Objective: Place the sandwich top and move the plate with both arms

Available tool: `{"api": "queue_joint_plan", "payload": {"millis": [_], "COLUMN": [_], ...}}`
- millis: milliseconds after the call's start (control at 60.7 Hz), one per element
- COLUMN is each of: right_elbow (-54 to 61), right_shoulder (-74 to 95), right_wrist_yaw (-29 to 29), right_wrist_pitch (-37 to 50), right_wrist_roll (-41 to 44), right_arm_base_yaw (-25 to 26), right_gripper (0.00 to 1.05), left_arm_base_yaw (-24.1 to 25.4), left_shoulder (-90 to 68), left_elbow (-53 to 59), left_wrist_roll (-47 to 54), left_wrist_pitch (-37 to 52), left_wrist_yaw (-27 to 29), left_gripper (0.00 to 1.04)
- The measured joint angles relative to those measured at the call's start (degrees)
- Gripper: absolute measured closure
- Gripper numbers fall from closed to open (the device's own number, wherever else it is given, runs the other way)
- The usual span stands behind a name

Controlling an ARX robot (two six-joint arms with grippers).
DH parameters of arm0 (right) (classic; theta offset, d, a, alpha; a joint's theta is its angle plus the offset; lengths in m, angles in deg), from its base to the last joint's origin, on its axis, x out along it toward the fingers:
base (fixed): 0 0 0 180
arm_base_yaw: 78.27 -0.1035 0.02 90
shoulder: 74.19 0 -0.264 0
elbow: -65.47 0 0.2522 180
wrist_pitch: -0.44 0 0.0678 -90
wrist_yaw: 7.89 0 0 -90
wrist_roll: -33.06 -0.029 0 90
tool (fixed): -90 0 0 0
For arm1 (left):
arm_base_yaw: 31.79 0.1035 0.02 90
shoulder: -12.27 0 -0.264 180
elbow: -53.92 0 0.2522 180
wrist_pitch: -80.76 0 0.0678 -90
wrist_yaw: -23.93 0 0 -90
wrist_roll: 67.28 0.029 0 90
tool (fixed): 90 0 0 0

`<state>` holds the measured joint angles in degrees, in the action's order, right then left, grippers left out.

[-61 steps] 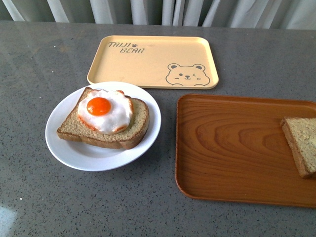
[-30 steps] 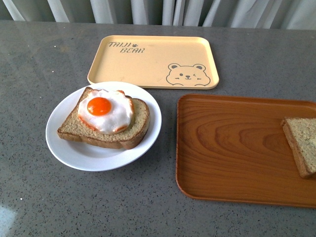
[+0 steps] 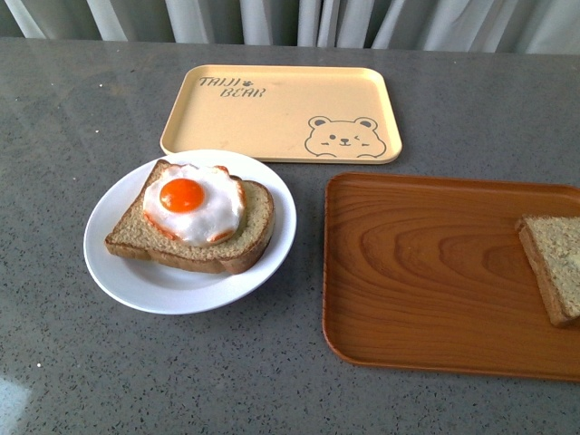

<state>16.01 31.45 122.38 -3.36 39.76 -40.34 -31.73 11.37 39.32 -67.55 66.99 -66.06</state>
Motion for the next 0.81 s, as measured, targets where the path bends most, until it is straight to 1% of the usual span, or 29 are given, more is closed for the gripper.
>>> {"api": "queue_joint_plan", "payload": {"millis": [181, 214, 247, 560, 577, 626, 643, 725, 742, 807], "right_elbow": [0.00, 0.00, 0.00, -0.35, -0.39, -0.46, -0.48, -0.57, -0.57, -0.63], "right_shoulder": [1.44, 1.53, 1.57, 1.57, 1.57, 1.36, 1.09, -0.26, -0.59, -1.97], "right_wrist_yaw": [-0.42, -0.42, -0.44, -0.37, -0.22, 0.02, 0.09, 1.31, 1.53, 2.56], "right_wrist_pitch": [2.27, 2.40, 2.47, 1.60, 1.38, 0.79, 0.48, -0.79, -1.07, -2.14], "right_wrist_roll": [-2.54, -2.86, -3.10, -4.11, -4.17, -4.33, -4.39, -5.11, -5.29, -5.99], "right_arm_base_yaw": [-1.16, -1.25, -1.36, -1.51, -1.49, -1.40, -1.33, -0.81, -0.72, -0.39], "right_gripper": [0.09, 0.11, 0.15, 0.63, 0.69, 0.79, 0.84, 1.00, 1.02, 1.03], "left_arm_base_yaw": [0.00, 0.00, 0.00, 0.00, 0.00, 0.00, 0.00, 0.00, 0.00, 0.00], "left_shoulder": [0.02, 0.02, 0.00, 0.00, 0.00, 0.00, 0.00, 0.02, 0.00, 0.00], "left_elbow": [0.00, 0.00, 0.00, 0.00, 0.00, 0.00, 0.00, 0.00, 0.00, 0.00], "left_wrist_roll": [0.00, 0.00, 0.00, 0.00, 0.00, 0.00, 0.00, 0.00, 0.00, 0.00], "left_wrist_pitch": [0.00, 0.00, 0.00, 0.00, 0.00, 0.00, 0.00, 0.00, 0.00, 0.00], "left_wrist_yaw": [-0.02, 0.00, 0.00, 0.00, 0.00, 0.00, 0.00, 0.00, 0.00, 0.00], "left_gripper": [0.09, 0.09, 0.09, 0.09, 0.09, 0.09, 0.09, 0.09, 0.09, 0.09]}}
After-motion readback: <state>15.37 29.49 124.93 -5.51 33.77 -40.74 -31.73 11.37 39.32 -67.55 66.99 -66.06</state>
